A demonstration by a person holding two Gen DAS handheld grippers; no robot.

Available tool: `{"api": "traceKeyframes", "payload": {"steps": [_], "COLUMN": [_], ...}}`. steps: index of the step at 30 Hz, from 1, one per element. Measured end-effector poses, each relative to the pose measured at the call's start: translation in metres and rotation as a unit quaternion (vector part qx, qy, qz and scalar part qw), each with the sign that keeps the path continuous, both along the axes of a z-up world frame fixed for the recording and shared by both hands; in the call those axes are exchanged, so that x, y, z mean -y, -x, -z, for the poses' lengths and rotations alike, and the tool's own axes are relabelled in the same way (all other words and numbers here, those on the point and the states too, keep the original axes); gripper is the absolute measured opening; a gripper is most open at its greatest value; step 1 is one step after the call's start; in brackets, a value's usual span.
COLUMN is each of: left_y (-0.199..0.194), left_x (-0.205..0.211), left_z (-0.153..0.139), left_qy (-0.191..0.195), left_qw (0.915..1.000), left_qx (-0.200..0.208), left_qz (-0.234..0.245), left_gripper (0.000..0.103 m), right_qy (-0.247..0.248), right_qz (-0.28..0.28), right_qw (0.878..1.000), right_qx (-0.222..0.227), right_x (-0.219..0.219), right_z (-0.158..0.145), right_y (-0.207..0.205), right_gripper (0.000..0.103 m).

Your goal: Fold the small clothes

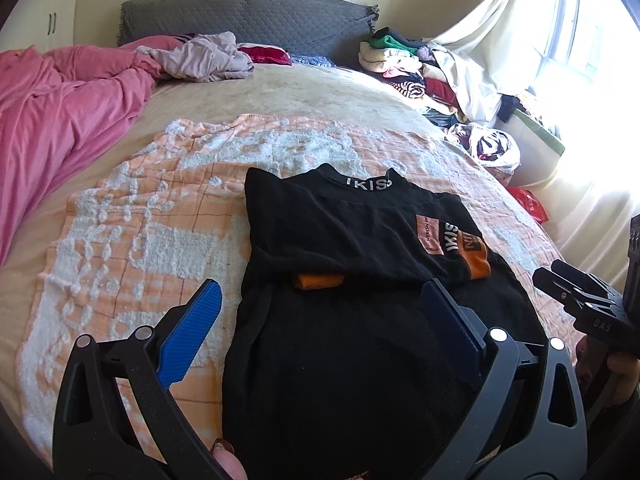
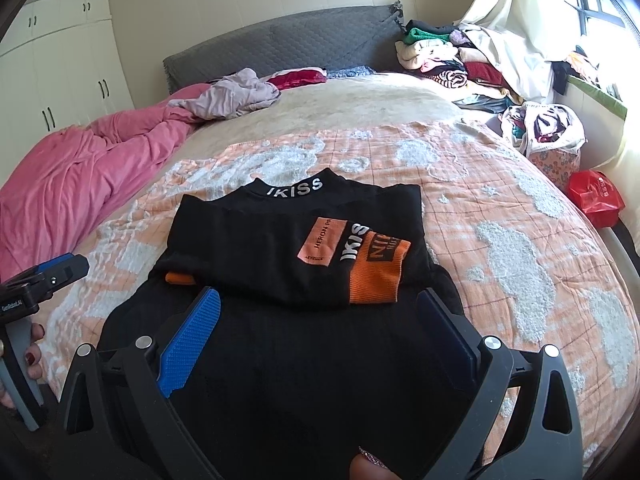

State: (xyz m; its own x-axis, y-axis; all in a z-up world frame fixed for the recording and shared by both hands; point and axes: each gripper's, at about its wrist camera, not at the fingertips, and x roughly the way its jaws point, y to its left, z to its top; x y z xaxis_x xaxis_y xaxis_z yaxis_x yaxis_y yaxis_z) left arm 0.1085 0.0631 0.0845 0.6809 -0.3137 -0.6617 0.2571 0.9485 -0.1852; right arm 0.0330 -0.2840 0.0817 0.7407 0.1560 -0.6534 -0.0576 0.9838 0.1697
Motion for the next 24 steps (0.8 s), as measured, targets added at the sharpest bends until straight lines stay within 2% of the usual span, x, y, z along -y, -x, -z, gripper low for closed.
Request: {"api": "traceKeyframes", "payload": {"steps": [7,24], "left_y": [0.012,0.042], "left_x": [-0.01,-0.041], "left_z": [0.011,0.043], "left_qy": [0.015,0.008], "left_qw": [0.9996,0.9969], "left_qx": [-0.013,-0.047], "left_qz": [-0.02,-0.063], "left_gripper": [0.093,0.093], "right_qy": [-0.001,0.013], "right_qz": [0.001,0.007], "right_qw": [1.0,0.999], "right_qx": [-0.008,-0.037], "right_x": [0.009,0.027], "right_z": [0.003,0.019], "right_y": [0.013,0.044], "right_gripper": [0.098,0.098]}}
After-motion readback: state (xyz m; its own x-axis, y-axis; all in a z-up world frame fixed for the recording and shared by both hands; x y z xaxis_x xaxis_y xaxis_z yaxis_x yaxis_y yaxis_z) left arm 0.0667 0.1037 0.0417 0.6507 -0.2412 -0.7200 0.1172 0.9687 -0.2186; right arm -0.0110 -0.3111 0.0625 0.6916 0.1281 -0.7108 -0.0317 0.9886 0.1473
